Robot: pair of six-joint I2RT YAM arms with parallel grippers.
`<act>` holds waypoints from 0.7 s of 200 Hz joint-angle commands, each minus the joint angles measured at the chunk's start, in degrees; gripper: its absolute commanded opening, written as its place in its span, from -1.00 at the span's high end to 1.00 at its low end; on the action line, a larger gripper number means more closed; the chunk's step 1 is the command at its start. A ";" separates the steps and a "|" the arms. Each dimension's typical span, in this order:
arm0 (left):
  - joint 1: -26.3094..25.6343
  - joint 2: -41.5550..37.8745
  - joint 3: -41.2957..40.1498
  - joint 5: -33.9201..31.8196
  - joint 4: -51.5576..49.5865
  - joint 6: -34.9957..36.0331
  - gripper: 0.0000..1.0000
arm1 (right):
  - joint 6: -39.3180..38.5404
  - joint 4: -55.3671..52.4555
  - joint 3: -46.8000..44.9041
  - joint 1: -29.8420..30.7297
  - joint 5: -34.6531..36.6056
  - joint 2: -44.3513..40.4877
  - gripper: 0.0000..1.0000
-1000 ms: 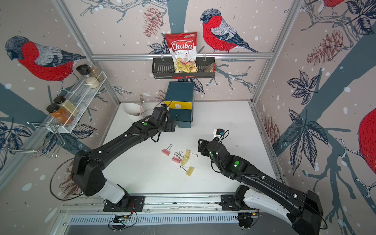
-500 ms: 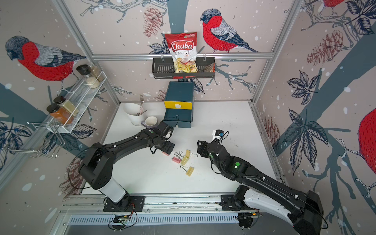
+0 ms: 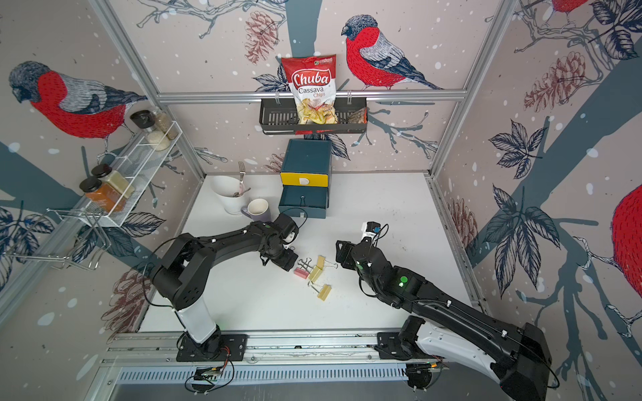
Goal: Put the binder clips in the drawer according to color
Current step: Pick up the binder clip at the center of the board.
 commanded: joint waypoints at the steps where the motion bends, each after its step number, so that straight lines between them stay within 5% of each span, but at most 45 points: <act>1: 0.17 1.08 0.39 -1.38 -1.23 -0.60 -0.50 | 0.08 0.75 0.03 0.16 1.15 0.06 -0.48; 39: 0.07 1.60 0.98 -2.07 -1.44 -0.91 0.04 | 0.27 0.61 -0.05 0.25 1.33 -0.14 -0.48; 83: -1.10 -3.37 -0.24 -1.25 -0.90 -3.49 0.15 | 0.03 0.79 -0.05 0.36 1.23 -0.16 -0.47; 140: -1.76 -21.67 2.60 5.36 3.92 -12.24 0.19 | -9.28 7.86 -2.61 0.85 -4.69 -5.09 -0.47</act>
